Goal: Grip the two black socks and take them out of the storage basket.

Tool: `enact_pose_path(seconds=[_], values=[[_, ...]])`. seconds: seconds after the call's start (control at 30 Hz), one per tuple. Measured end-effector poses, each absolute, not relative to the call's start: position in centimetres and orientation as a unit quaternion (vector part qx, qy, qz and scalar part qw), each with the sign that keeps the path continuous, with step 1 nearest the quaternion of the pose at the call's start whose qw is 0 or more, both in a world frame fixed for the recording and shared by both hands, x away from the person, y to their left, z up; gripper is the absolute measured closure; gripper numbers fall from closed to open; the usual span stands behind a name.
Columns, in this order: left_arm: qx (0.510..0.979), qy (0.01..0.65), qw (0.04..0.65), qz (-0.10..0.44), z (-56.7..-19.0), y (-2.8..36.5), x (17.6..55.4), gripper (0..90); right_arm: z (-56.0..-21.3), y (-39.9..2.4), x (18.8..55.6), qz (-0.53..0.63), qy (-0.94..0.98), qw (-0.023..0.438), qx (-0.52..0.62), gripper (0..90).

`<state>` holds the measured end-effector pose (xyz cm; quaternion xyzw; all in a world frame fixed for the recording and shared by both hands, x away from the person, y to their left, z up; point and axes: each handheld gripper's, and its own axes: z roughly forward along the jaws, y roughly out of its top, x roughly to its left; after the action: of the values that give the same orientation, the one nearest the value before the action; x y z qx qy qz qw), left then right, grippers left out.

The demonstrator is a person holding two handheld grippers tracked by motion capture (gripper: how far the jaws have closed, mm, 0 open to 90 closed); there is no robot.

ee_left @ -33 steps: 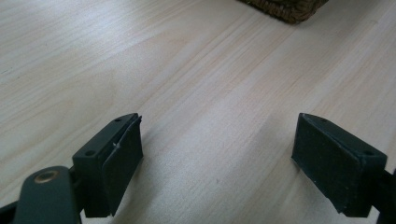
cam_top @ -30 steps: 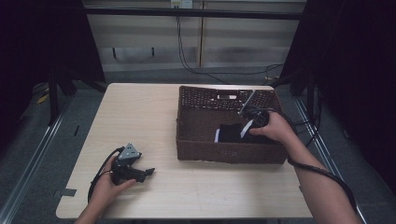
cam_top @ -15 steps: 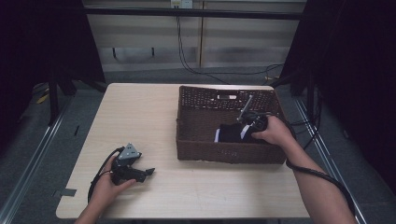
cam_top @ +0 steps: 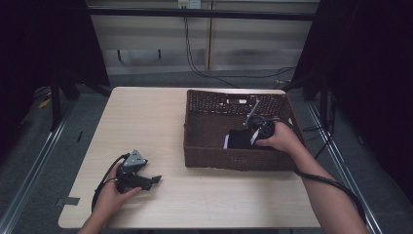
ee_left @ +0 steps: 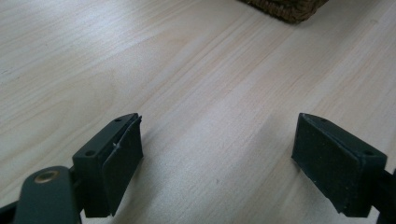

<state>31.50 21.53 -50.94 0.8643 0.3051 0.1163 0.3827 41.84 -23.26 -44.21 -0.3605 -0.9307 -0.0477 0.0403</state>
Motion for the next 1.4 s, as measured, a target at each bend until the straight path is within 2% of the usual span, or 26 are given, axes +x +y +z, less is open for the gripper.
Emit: enact_pose_path(seconds=[0.23, 0.37, 0.43, 0.67, 1.4], values=[[0.864, 0.306, 0.382, 0.116, -50.9, 21.6, 31.5, 15.3, -44.6, -23.3, 42.1, -0.034, -0.932, 0.034, -0.359, 62.8], [0.864, 0.306, 0.382, 0.115, -50.9, 21.6, 31.5, 15.3, -44.7, -23.4, 42.1, -0.03, -0.932, 0.035, -0.36, 79.7], [0.864, 0.306, 0.383, 0.115, -50.9, 21.6, 31.5, 15.3, -44.7, -23.4, 42.2, -0.028, -0.932, 0.037, -0.359, 83.4], [0.864, 0.306, 0.383, 0.116, -50.9, 21.6, 31.5, 15.3, -43.8, -24.2, 42.2, -0.042, -0.928, 0.051, -0.367, 85.6], [0.867, 0.303, 0.379, 0.117, -50.9, 21.6, 31.5, 15.3, -35.7, -26.8, 41.7, -0.075, -0.92, 0.055, -0.381, 85.7]])
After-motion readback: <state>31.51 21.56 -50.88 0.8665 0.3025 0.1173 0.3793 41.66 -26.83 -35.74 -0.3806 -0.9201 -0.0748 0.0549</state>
